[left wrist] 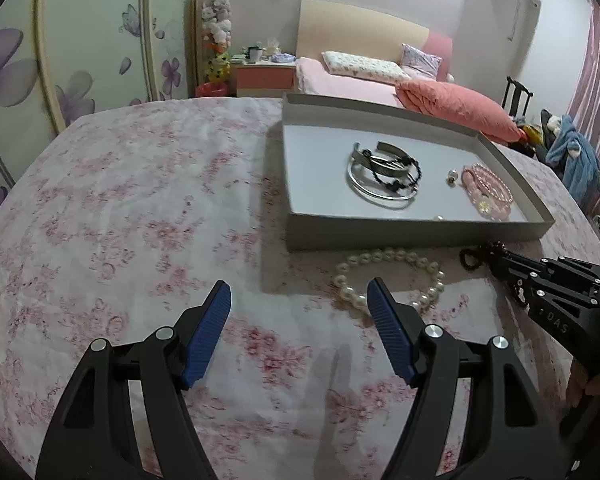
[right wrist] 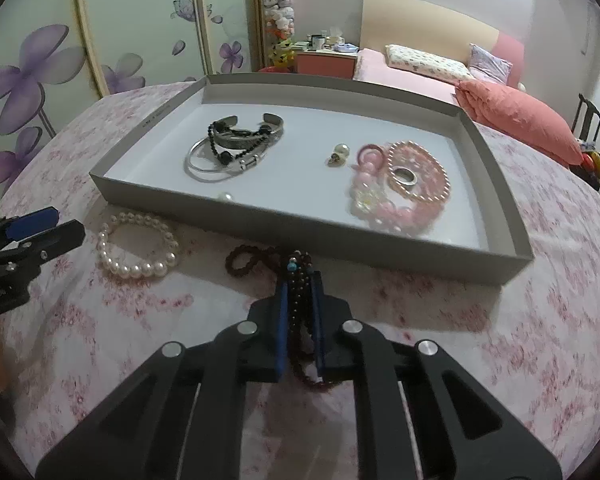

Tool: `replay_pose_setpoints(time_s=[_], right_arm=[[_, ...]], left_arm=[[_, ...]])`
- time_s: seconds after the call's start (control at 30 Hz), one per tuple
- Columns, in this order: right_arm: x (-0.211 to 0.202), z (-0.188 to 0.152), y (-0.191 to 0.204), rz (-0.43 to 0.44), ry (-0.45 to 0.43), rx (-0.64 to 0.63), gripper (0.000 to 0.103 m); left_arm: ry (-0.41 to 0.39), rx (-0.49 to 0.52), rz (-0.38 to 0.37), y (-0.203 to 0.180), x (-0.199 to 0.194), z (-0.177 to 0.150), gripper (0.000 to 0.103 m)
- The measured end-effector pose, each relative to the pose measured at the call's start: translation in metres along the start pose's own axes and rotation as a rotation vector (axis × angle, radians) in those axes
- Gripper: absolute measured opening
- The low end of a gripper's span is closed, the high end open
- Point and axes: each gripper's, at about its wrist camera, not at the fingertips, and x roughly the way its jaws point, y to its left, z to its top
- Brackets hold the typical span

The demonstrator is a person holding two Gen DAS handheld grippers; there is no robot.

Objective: Organize jewelry
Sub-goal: 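Grasp the dark red bead necklace with the right tool, then grasp the white pearl bracelet with the left tool while the right tool holds the necklace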

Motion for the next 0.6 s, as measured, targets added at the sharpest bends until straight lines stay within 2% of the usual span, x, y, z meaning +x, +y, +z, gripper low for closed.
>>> replay_pose_setpoints(time_s=[0.13,0.23,0.33,0.4,0.5,0.6], right_arm=[[-0.008,-0.009,-0.013,-0.018,-0.002,0.041,0.010],[-0.013,-0.016,-0.033,-0.068,-0.006,0.118,0.010],[-0.015,-0.020,-0.046,-0.070,-0.009,0.171,0.010],[-0.015,-0.021,-0.047,-0.073,-0.008,0.168,0.010],[-0.014,-0.021,-0.045,-0.074,-0.007,0.155,0.011],[-0.015,-0.022,-0.048,-0.061,-0.008,0.163,0.011]], left_arm=[[0.024,0.014,-0.006,-0.013,0.006,0.001,0.071],[0.034,0.021,0.005,-0.023,0.011,0.003,0.068],[0.039,0.031,0.031,-0.031,0.016,0.008,0.056],[0.055,0.028,0.052,-0.035,0.023,0.010,0.042],[0.066,0.048,0.099,-0.037,0.029,0.011,0.035],[0.067,0.074,0.108,-0.034,0.025,0.007,0.035]])
